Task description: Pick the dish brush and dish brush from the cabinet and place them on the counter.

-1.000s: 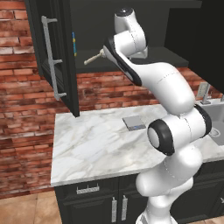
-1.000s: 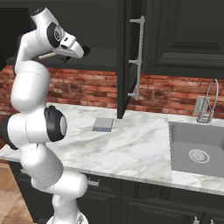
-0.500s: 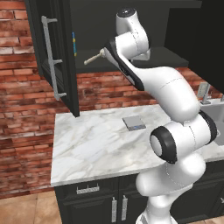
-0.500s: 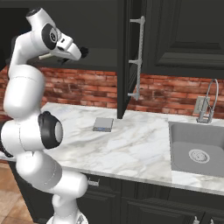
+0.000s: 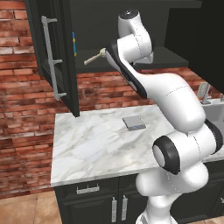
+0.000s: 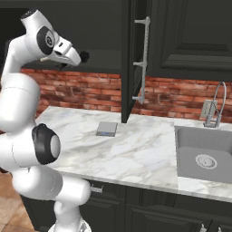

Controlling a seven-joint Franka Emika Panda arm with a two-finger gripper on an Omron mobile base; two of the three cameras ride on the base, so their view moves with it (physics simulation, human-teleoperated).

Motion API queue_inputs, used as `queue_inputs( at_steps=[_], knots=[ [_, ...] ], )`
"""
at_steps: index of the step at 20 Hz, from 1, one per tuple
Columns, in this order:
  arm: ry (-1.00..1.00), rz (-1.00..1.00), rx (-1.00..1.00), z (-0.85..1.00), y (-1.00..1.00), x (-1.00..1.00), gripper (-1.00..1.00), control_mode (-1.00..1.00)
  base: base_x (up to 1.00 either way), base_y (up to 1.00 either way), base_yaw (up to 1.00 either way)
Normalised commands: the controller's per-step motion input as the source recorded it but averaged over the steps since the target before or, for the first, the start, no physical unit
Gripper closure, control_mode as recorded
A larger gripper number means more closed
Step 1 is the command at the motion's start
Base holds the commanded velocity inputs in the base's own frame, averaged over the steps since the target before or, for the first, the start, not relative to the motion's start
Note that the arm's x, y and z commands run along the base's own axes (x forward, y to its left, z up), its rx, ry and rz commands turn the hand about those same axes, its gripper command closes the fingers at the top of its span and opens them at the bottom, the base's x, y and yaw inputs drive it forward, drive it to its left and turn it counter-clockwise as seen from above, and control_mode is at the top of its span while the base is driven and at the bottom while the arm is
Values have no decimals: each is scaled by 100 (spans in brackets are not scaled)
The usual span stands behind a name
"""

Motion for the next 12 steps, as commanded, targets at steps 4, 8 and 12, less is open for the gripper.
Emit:
queue_inputs(
  at_steps=[4, 8, 12],
  knots=[
    [0, -1, 0, -3, 0, -30, 100, -100, 0, 0, 0],
    [0, -1, 0, -3, 0, -31, 100, -100, 0, 0, 0],
    [0, 0, 0, -2, 0, -35, 100, -100, 0, 0, 0]
  ],
)
